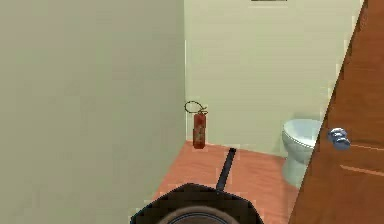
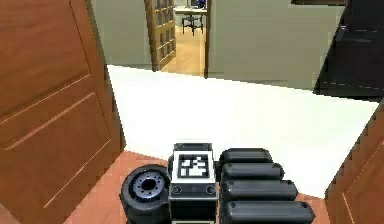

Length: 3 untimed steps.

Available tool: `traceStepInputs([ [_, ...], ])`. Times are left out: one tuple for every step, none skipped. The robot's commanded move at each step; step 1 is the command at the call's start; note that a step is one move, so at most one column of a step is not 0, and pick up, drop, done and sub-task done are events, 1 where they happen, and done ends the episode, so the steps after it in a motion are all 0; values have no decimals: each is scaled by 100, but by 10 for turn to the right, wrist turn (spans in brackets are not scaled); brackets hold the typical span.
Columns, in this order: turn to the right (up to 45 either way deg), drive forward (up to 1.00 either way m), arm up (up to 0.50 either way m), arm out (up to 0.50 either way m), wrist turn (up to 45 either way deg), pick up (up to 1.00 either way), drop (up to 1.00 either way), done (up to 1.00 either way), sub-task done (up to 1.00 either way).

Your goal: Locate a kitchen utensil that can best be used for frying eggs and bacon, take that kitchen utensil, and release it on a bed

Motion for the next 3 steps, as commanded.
traceStepInputs([
  [-450,0,0,0,0,0,0,0,0],
  [-450,0,0,0,0,0,0,0,0],
  [-150,0,0,0,0,0,0,0,0],
])
